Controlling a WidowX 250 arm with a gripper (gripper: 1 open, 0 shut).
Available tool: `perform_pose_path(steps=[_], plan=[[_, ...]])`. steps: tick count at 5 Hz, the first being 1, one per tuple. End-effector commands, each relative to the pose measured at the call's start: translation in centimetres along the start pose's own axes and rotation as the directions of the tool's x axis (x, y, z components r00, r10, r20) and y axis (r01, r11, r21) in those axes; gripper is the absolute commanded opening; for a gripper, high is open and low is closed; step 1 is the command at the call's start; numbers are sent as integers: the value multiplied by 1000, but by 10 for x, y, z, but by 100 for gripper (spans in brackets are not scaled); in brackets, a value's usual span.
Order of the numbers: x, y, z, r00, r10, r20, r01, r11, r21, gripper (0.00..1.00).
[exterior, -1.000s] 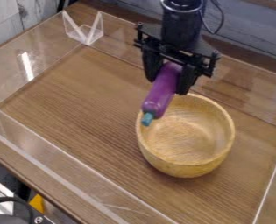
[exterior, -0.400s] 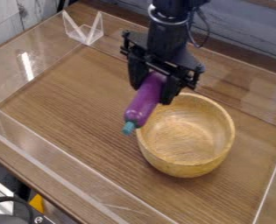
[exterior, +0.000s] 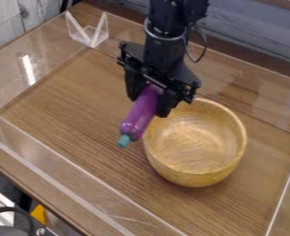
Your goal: Remove the purple eggplant from inside the brown bowl and put it on the table
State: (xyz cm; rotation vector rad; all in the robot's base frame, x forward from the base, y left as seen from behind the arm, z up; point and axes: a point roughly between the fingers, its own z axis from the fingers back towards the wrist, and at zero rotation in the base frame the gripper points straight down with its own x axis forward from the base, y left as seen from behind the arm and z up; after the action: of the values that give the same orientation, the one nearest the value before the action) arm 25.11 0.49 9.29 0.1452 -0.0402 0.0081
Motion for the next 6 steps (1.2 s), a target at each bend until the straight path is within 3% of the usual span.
perform_pose_path(steps=[1, 2, 4, 5, 6], plan=[[4, 6, -2, 1000, 10, 25, -10, 1000, 15, 0], [-5, 13, 1, 998, 61, 28, -61, 998, 12, 0], [-7, 13, 11, 981, 192, 27, -192, 981, 14, 0], [-8, 28, 13, 976, 216, 31, -217, 976, 12, 0], [-12, 59, 10, 965, 259, 38, -260, 965, 20, 0]])
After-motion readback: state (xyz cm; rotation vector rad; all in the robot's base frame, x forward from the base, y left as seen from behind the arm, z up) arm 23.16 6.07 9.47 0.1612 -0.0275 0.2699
